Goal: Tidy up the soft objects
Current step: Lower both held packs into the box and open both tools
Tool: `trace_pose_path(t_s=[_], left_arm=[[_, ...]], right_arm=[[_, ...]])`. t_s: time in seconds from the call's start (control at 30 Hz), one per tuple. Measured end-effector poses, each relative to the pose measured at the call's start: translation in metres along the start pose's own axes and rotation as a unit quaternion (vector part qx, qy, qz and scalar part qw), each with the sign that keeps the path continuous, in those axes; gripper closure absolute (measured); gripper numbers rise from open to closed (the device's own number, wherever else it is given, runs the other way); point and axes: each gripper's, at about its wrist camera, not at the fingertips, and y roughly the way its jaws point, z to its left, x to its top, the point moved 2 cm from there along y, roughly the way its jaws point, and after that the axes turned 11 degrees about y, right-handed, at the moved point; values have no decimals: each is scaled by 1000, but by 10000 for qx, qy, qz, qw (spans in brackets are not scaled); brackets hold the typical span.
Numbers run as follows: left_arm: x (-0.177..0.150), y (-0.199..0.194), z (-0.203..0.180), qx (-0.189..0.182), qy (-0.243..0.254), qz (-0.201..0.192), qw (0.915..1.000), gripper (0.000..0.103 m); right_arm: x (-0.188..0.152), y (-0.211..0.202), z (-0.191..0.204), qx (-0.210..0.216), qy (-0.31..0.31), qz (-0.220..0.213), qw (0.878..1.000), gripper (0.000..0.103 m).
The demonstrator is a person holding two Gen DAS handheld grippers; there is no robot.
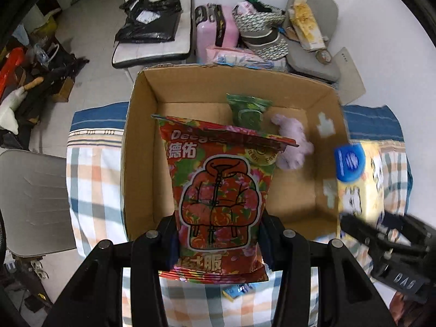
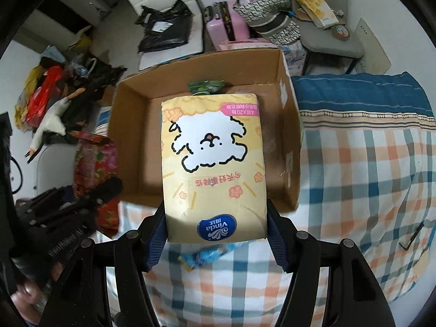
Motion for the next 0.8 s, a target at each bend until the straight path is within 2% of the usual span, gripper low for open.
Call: trace_pose_path(t_s=[0.13,0.27,0.47,0.8], left_arm=[[29,31,15,-52,-64,252,9996,60],[50,57,24,-20,-71,441,9990,60],[71,90,31,76,-7,657,9978,60],[85,123,39,12,-63,877,9961,60]], right_arm=[[27,31,-6,-223,132,201,9995,36],[38,60,-11,-419,181,361,9983,36],[39,107,-14,-645,155,616,9959,36],[37,149,-13,-854,75,840,9928,36]])
